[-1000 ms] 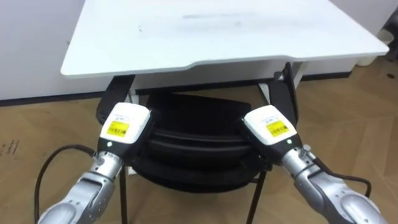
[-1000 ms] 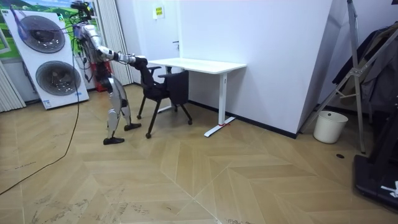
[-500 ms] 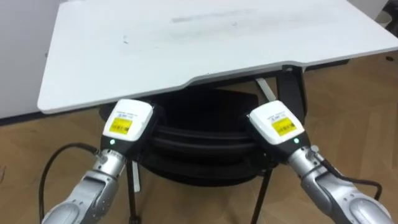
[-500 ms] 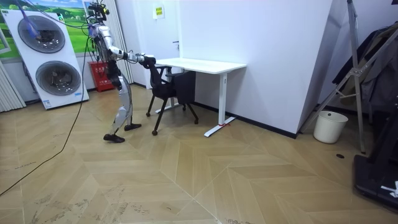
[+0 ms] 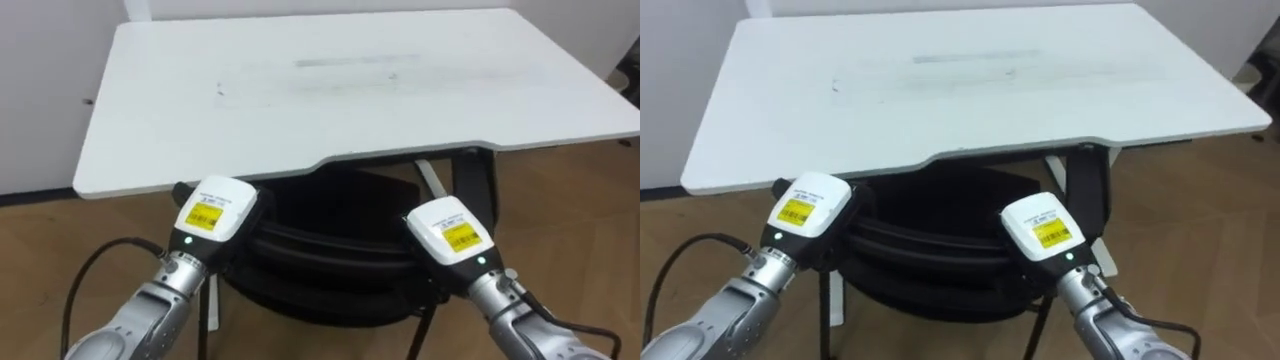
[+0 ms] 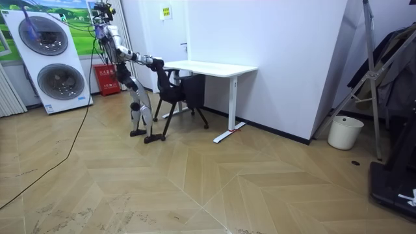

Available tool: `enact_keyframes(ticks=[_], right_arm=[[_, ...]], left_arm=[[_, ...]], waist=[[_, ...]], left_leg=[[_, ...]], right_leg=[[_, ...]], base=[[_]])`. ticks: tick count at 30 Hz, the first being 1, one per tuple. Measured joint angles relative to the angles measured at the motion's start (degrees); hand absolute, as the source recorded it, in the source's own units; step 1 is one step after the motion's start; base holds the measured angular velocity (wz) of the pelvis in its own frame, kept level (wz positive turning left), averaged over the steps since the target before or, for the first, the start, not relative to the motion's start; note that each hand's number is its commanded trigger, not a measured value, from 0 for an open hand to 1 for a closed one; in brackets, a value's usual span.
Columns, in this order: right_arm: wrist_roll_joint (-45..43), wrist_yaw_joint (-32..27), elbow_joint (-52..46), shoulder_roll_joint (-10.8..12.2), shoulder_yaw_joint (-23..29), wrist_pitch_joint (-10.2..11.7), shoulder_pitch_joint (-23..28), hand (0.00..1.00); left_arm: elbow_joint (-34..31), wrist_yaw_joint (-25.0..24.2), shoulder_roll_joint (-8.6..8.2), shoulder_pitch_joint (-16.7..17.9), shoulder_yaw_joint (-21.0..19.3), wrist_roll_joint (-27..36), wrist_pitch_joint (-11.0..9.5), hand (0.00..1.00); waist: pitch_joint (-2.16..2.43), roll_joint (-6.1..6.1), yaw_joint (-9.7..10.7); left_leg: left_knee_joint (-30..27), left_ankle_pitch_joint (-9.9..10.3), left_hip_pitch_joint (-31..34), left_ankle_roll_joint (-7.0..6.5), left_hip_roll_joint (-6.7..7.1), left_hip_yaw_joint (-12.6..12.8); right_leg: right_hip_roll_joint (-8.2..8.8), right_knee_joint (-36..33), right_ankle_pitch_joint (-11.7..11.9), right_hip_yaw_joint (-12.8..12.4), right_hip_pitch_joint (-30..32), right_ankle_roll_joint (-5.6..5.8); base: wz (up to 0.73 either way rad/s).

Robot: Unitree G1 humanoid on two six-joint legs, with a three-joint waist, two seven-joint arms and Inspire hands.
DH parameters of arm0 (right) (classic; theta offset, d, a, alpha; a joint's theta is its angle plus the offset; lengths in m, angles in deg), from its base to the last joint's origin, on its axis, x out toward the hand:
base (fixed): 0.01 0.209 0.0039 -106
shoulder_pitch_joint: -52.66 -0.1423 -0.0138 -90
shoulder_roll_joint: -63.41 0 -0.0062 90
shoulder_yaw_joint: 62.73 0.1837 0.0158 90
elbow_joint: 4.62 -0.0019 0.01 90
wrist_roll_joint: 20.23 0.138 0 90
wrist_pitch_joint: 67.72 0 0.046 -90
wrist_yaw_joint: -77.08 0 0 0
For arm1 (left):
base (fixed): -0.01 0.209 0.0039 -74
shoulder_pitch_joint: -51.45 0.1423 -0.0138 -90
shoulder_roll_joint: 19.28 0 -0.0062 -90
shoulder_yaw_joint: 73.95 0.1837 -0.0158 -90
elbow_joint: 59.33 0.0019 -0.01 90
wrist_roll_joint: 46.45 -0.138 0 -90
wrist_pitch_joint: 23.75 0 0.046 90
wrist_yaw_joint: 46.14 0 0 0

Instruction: Push chair

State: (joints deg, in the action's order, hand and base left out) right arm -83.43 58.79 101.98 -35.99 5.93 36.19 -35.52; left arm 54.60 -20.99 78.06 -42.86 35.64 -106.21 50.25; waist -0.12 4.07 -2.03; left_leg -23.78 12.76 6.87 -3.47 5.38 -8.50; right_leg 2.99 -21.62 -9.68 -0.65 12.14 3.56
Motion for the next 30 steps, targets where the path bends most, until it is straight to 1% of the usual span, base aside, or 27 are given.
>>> enact_keyframes(ticks=[1, 2, 3, 4, 5, 6, 7, 8, 9, 10, 11, 13, 15, 16, 17, 18, 19, 20, 21, 22, 23, 24, 25, 26, 27, 28, 30], right_arm=[[0.0, 0.2, 0.4, -0.1, 0.0, -0.2, -0.1, 1.0], [0.2, 0.8, 0.9, -0.2, 0.0, -0.2, 0.0, 1.0], [0.3, 1.1, 0.9, -0.2, 0.0, -0.3, 0.0, 1.0], [0.5, 1.4, 0.6, -0.6, 0.0, -0.3, 0.0, 1.0], [0.7, 2.0, 0.2, -0.7, 0.0, -0.3, 0.0, 1.0], [0.7, 2.4, -0.2, -1.0, 0.1, -0.3, 0.0, 1.0], [0.6, 3.6, -1.6, -1.4, 0.2, -1.1, 0.0, 1.0], [0.3, 4.7, -2.8, -1.5, 0.2, -2.0, 0.0, 1.0], [0.2, 5.4, -3.5, -1.5, 0.2, -2.2, 0.0, 1.0], [0.2, 6.5, -5.6, -2.1, 0.0, -1.7, 0.1, 1.0], [0.2, 7.5, -7.2, -2.1, 0.0, -1.2, 1.1, 1.0], [0.1, 8.5, -8.1, -1.6, 0.1, -1.2, 1.9, 1.0], [0.1, 9.4, -8.7, -1.3, 0.1, -1.0, 1.9, 1.0], [0.1, 9.7, -8.8, -1.0, 0.1, -0.6, 1.9, 1.0], [0.1, 10.2, -8.7, -0.7, 0.1, -0.3, 2.0, 1.0], [0.1, 10.4, -8.6, -0.7, 0.1, -0.2, 2.1, 1.0], [0.1, 10.5, -8.4, -0.7, 0.1, 0.0, 2.2, 1.0], [0.2, 10.3, -8.3, -0.6, 0.1, 0.1, 2.8, 0.77], [0.2, 10.2, -8.4, -0.5, 0.2, 0.1, 3.1, 0.2], [0.2, 10.4, -8.6, -0.2, 0.3, -0.2, 3.8, 0.0], [0.2, 10.4, -8.6, -0.1, 0.7, -0.1, 4.3, 0.0], [0.2, 10.4, -8.7, -0.1, 0.8, -0.1, 4.5, 0.0], [0.2, 10.5, -8.9, -0.2, 0.9, 0.0, 4.6, 0.0], [0.3, 10.8, -9.1, -0.2, 0.9, 0.0, 4.6, 0.0], [0.9, 11.4, -9.5, -0.4, 1.1, 0.3, 4.6, 0.0], [1.3, 11.9, -9.5, -0.3, 1.3, 0.4, 4.6, 0.0], [2.1, 12.6, -9.6, -0.3, 1.4, 0.4, 4.6, 0.0]], left_arm=[[0.5, -0.3, -0.79, -0.3, -0.1, -0.6, 0.1, 1.0], [0.9, -0.5, -1.21, -0.3, 0.0, -1.0, 0.3, 1.0], [0.9, -0.7, -1.26, -0.4, 0.2, -1.0, 0.5, 1.0], [0.9, -1.0, -1.39, -1.0, 0.6, -1.1, 0.7, 1.0], [1.2, -1.0, -1.54, -1.6, 0.8, -1.1, 0.9, 1.0], [1.3, -1.0, -1.69, -1.9, 0.8, -1.1, 1.0, 1.0], [1.1, -0.8, -1.95, -1.9, 0.7, -1.1, 1.2, 1.0], [0.8, -0.7, -2.24, -1.4, 0.4, -1.1, 1.4, 1.0], [0.4, -0.6, -2.54, -1.0, 0.0, -1.2, 1.5, 1.0], [-0.5, -0.6, -2.54, -0.4, -1.1, -1.2, 1.6, 1.0], [-1.2, -0.5, -1.76, 0.2, -1.5, -1.2, 0.9, 1.0], [-1.4, -0.9, -1.25, 0.9, -2.3, -1.2, 0.5, 1.0], [-1.4, -1.3, -1.24, 0.8, -2.9, -1.2, 0.4, 1.0], [-1.1, -1.4, -1.25, 0.6, -3.0, -1.2, 0.4, 1.0], [-0.3, -2.0, -1.39, 0.1, -2.9, -1.3, 0.1, 1.0], [0.0, -2.3, -1.44, -0.2, -2.9, -1.5, 0.0, 1.0], [0.2, -2.4, -1.55, -0.4, -2.9, -1.9, 0.0, 1.0], [0.2, -2.6, -1.81, -0.6, -2.9, -2.8, -0.1, 0.87], [0.2, -2.9, -1.93, -0.6, -2.9, -3.0, -0.1, 0.47], [0.1, -3.2, -1.95, -0.5, -2.9, -3.4, -0.2, 0.02], [-0.3, -3.3, -2.06, -0.3, -2.9, -3.7, -0.2, 0.0], [-0.4, -3.3, -2.15, -0.2, -2.8, -3.8, -0.2, 0.0], [-0.6, -3.1, -2.13, 0.1, -2.9, -3.9, -0.1, 0.0], [-0.6, -2.9, -2.15, 0.1, -2.9, -3.8, -0.1, 0.0], [-0.6, -3.0, -2.54, 0.3, -2.9, -3.8, 0.4, 0.0], [-0.6, -3.1, -3.17, 0.5, -2.9, -3.4, 1.1, 0.0], [-0.6, -3.1, -4.39, 0.5, -3.2, -2.7, 2.1, 0.0]], waist=[[-0.01, -0.34, -0.8], [0.06, -0.58, -1.4], [0.01, -0.76, -1.3], [-0.04, -0.94, -1.1], [0.07, -0.75, -1.1], [0.08, -0.72, -1.0], [0.08, -0.85, -1.1], [0.18, -1.15, -1.6], [0.21, -1.23, -1.7], [0.18, -1.21, -1.6], [0.01, -1.03, -1.5], [-0.05, -1.03, -1.6], [-0.11, -0.86, -1.6], [-0.16, -0.83, -1.5], [-0.2, -0.82, -1.4], [-0.32, -1.01, -1.4], [-0.57, -0.89, -1.2], [-0.72, -0.69, -0.7], [-0.75, -0.7, -0.4], [-0.83, -0.47, 0.3], [-0.84, -0.48, 0.7], [-0.84, -0.52, 0.9], [-0.84, -0.52, 1.9], [-0.79, -0.52, 2.1], [-0.56, -0.92, 2.2], [-0.44, -1.09, 1.9], [-0.37, -1.03, 1.4]], left_leg=[[-0.9, 0.8, -0.2, 0.91, -1.1, -0.1], [-1.0, 1.5, -1.0, 1.63, -1.97, -0.8], [-0.9, 1.6, -1.1, 1.81, -2.2, -1.7], [-0.6, 1.6, -1.1, 2.37, -2.38, -4.2], [0.3, 1.2, -1.1, 3.08, -2.3, -6.1], [0.7, 1.0, -1.1, 3.34, -2.34, -6.7], [1.3, 0.8, -1.2, 3.65, -2.48, -7.5], [2.3, 0.5, -1.6, 3.93, -2.71, -8.1], [2.9, 0.2, -1.7, 4.19, -2.78, -8.6], [3.8, -0.4, -1.7, 4.7, -2.89, -9.8], [4.4, -0.7, -2.1, 5.08, -3.04, -11.0], [4.7, -0.5, -2.8, 5.46, -3.43, -12.2], [5.3, -0.7, -2.8, 5.84, -3.57, -13.5], [5.3, -0.8, -2.9, 6.02, -3.75, -14.0], [5.2, -0.8, -3.2, 6.09, -4.13, -13.4], [5.2, -0.7, -3.3, 6.22, -4.42, -12.9], [5.1, -0.7, -3.4, 6.27, -5.02, -11.3], [4.5, -0.7, -2.9, 6.21, -6.43, -7.1], [4.0, -0.7, -2.6, 6.22, -7.54, -4.0], [3.8, -0.8, -2.4, 6.33, -8.68, -1.2], [3.9, -1.0, -2.3, 6.58, -8.72, -1.4], [4.2, -1.1, -2.2, 6.64, -8.63, -1.6], [4.6, -1.3, -1.9, 6.92, -8.04, -2.9], [4.9, -1.4, -1.9, 6.9, -7.75, -3.3], [5.3, -1.7, -2.0, 6.92, -7.6, -3.4], [6.1, -2.7, -2.3, 7.15, -7.59, -3.3], [7.9, -4.2, -2.8, 7.22, -7.51, -3.3]], right_leg=[[1.17, 0.4, 0.7, 5.0, -1.1, -0.57], [1.47, 2.0, 2.3, 8.7, -2.9, -1.05], [1.4, 2.8, 2.9, 10.3, -3.9, -1.28], [0.76, 4.1, 3.9, 12.0, -5.1, -1.9], [-0.12, 5.3, 4.4, 11.8, -5.8, -2.22], [-0.38, 5.6, 4.5, 11.6, -5.9, -2.49], [-0.55, 5.9, 4.5, 12.0, -6.0, -3.17], [-0.49, 5.8, 4.1, 13.4, -6.1, -3.75], [-0.38, 5.8, 4.0, 13.9, -6.2, -3.88], [-0.49, 5.7, 3.8, 14.6, -6.3, -4.08], [-0.73, 5.7, 3.3, 15.3, -6.9, -4.41], [-1.12, 5.8, 2.5, 16.4, -8.0, -4.64], [-1.13, 6.0, 2.0, 17.7, -8.3, -4.93], [-1.1, 6.2, 1.8, 18.8, -8.8, -5.16], [-0.89, 6.2, 1.4, 20.2, -9.8, -5.32], [-0.8, 6.2, 1.1, 20.9, -10.2, -5.53], [-0.15, 6.2, 0.6, 22.9, -11.0, -5.92], [0.47, 7.0, 0.5, 25.8, -12.0, -5.73], [0.8, 7.2, 0.4, 27.6, -12.6, -5.58], [1.1, 7.2, 0.1, 29.6, -13.5, -5.25], [0.97, 7.2, 0.3, 30.6, -14.0, -4.73], [0.77, 7.2, 0.3, 30.7, -14.1, -4.59], [0.5, 7.3, 0.3, 29.7, -13.9, -4.14], [0.27, 7.3, 0.3, 28.7, -13.8, -4.14], [-0.07, 7.4, 0.3, 27.4, -13.6, -4.14], [0.06, 7.4, 0.3, 27.4, -13.6, -4.14], [0.29, 7.6, 0.4, 27.5, -13.4, -4.09]], base=[[0.28], [0.3], [0.53], [0.75], [0.77], [0.63], [0.41], [0.33], [0.36], [0.47], [0.48], [0.36], [0.35], [0.39], [0.4], [0.39], [0.47], [0.52], [0.63], [0.53], [0.47], [0.43], [0.36], [0.36], [0.16], [0.11], [0.08]])
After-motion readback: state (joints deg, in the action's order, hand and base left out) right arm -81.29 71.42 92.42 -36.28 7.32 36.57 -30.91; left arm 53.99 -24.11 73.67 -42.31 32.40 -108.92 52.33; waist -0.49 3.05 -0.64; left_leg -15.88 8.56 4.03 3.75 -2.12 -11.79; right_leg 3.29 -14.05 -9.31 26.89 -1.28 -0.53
